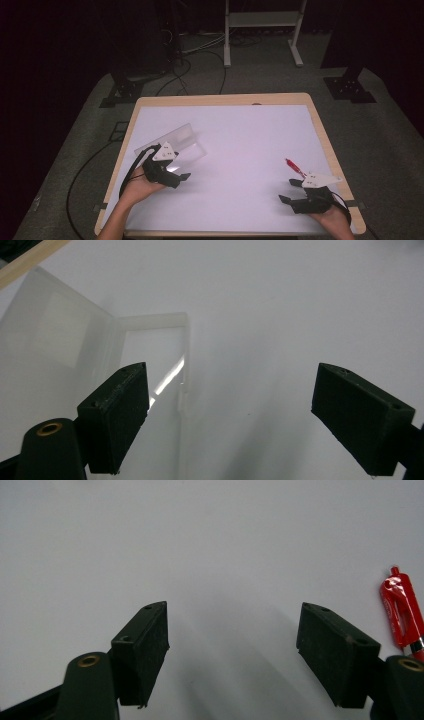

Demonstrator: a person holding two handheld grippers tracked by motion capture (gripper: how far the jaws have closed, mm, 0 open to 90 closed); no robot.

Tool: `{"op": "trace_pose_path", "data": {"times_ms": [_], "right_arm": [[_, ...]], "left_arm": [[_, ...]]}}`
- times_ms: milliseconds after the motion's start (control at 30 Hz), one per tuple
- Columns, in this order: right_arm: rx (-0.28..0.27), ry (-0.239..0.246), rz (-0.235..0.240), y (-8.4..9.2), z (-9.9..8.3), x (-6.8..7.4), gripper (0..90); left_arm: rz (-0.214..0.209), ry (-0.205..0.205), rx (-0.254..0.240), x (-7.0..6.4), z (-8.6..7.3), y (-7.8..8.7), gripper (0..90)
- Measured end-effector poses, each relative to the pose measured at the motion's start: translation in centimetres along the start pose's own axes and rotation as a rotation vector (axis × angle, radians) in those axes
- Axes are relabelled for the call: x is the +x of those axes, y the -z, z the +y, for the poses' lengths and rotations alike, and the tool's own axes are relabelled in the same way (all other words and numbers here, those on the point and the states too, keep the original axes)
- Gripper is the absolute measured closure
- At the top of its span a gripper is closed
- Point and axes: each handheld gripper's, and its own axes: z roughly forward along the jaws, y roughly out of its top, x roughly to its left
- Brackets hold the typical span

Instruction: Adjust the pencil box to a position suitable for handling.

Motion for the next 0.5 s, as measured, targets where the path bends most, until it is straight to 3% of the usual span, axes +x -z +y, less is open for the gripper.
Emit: {"op": "trace_pose_path", "data": {"times_ms": [333,500], "right_arm": [[0.008,0.026,-0.002,-0.3,0.2,0.5,28.1],[0.006,0.036,-0.005,-0.2,0.2,0.6,28.0]], "left_arm": [[0.03,0.02,0.032,1.9,-0.4,0.2,15.9],[0.029,0.021,0.056,2.4,-0.8,-0.2,22.3]]}}
